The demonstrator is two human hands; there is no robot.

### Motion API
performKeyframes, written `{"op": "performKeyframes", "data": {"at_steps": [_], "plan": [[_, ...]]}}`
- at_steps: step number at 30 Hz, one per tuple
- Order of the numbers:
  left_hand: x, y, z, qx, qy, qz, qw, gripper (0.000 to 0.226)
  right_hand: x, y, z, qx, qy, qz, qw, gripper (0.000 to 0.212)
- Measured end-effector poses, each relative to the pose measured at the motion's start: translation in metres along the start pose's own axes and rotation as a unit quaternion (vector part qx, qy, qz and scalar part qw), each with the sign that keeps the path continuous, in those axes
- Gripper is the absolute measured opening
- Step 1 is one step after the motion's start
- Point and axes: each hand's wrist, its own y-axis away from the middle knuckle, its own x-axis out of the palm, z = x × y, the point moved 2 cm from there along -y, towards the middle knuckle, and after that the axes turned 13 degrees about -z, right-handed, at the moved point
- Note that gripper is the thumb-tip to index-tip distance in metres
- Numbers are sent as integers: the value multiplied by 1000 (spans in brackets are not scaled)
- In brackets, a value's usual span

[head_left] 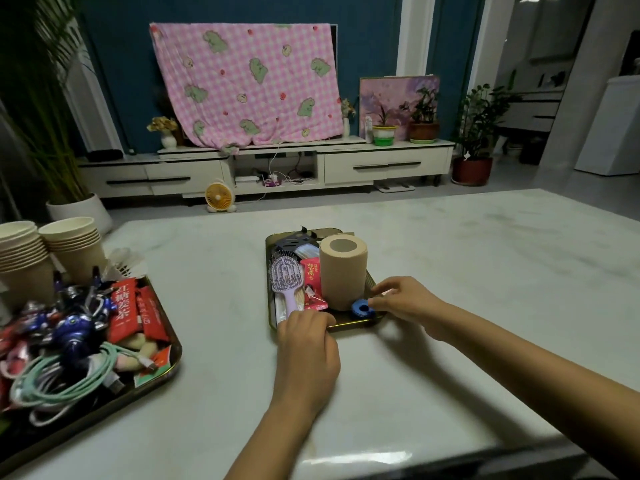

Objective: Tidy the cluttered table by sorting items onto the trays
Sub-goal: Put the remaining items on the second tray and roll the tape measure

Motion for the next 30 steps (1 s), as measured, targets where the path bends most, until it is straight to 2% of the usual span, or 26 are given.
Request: {"op": "performKeyframes", "data": {"at_steps": [4,6,9,11,14,17,20,22,25,28,30], "plan": [[-22,11,0,16,-7,-12,1000,24,-13,8,22,-59,154,-18,986,22],[-51,20,7,18,-19,-28,999,27,-11,19,40,-100,188,-12,977,20],[-114,28,26,-6,-45,-88,995,26,18,47,72,-160,172,103,966,19],[-151,28,41,-31,-73,-139,987,31,46,65,87,-167,138,170,961,19],[-206,44,68,-130,-174,-258,941,27,100,88,112,-140,73,226,961,20],[-239,73,97,-294,-232,-328,867,47,149,101,128,-115,13,223,968,15],[-256,96,124,-454,-241,-279,811,60,184,103,131,-153,46,161,974,18],[-259,102,139,-502,-232,-199,809,52,199,101,130,-163,51,134,976,21],[-259,111,160,-477,-226,-157,835,39,217,95,135,-207,81,118,968,23],[-259,119,163,-430,-221,-168,859,45,222,90,134,-272,105,102,951,22],[-260,120,169,-409,-235,-153,868,49,226,90,131,-282,105,75,951,18]]}}
